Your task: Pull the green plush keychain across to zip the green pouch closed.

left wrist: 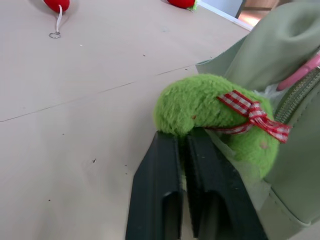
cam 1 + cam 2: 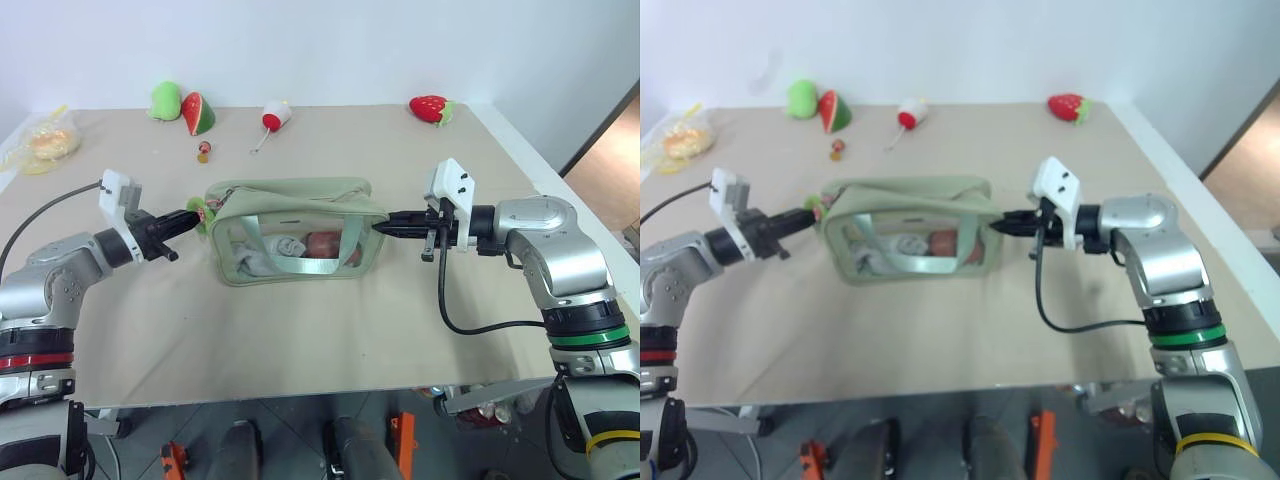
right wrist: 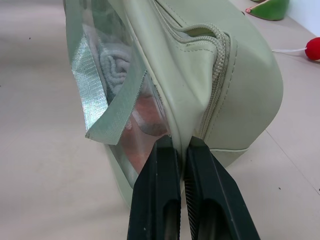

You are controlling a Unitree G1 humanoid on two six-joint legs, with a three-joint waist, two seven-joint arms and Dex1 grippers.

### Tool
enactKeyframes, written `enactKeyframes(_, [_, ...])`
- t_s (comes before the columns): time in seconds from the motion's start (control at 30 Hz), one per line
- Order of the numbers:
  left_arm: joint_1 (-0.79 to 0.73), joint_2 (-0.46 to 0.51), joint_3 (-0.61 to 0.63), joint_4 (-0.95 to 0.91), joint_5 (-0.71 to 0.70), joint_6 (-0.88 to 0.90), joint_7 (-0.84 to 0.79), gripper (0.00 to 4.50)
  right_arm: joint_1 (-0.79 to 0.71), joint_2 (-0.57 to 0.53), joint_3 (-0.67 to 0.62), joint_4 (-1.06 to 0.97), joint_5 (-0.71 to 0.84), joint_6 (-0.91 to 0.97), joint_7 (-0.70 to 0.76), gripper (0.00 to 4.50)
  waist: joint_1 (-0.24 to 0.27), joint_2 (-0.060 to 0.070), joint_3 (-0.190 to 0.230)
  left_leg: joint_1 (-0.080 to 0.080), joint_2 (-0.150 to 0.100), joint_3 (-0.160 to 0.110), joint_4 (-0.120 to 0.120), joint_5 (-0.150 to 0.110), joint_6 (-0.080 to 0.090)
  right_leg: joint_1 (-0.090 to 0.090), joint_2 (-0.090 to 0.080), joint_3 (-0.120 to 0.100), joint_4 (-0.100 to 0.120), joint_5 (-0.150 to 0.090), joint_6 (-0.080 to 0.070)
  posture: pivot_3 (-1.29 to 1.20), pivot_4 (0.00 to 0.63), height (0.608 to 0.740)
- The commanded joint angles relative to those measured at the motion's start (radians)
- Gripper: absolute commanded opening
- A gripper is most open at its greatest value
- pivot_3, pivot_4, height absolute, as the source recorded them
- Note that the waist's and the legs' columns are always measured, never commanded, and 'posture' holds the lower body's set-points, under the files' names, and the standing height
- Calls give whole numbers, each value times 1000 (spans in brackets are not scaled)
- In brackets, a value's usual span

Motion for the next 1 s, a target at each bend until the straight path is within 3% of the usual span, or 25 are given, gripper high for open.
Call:
enactKeyframes(0.03, [-47, 8, 36, -28, -3, -20, 19, 292, -6, -6, -11, -3, -2, -10, 1, 0, 0, 0, 0, 0, 0, 0, 0, 0, 0, 0, 0, 0, 0, 0, 0, 0, 150, 740])
enactKeyframes(0.33, [-251, -53, 26, -37, 19, -121, 103, 292, -26, 0, -5, 21, -6, -21, 2, 0, 5, 0, 0, -1, 0, 0, 3, 0, 0, 0, 0, 0, 0, 1, 1, 0, 150, 740])
enactKeyframes(0.7, [-353, -120, -213, -173, 114, -216, -62, 292, -13, -10, -18, 3, -4, -20, -10, 0, 3, 0, 0, -2, 0, 1, 4, 0, 0, 0, 0, 2, 0, 2, 2, 0, 150, 740])
enactKeyframes(0.83, [-342, -116, -222, -203, 75, -160, -114, 292, -9, -12, -21, -3, -3, -16, -14, 0, 2, 0, 0, -2, 0, 1, 4, 0, 0, 0, 1, 2, 0, 2, 2, 0, 150, 740])
enactKeyframes(1.0, [-330, -92, -190, -202, 35, -83, -134, 1849, -11, -10, -20, -2, -4, -16, -18, 0, 2, 0, 0, -2, 0, 0, 4, 0, 0, 0, 1, 2, 0, 2, 2, 0, 150, 740])
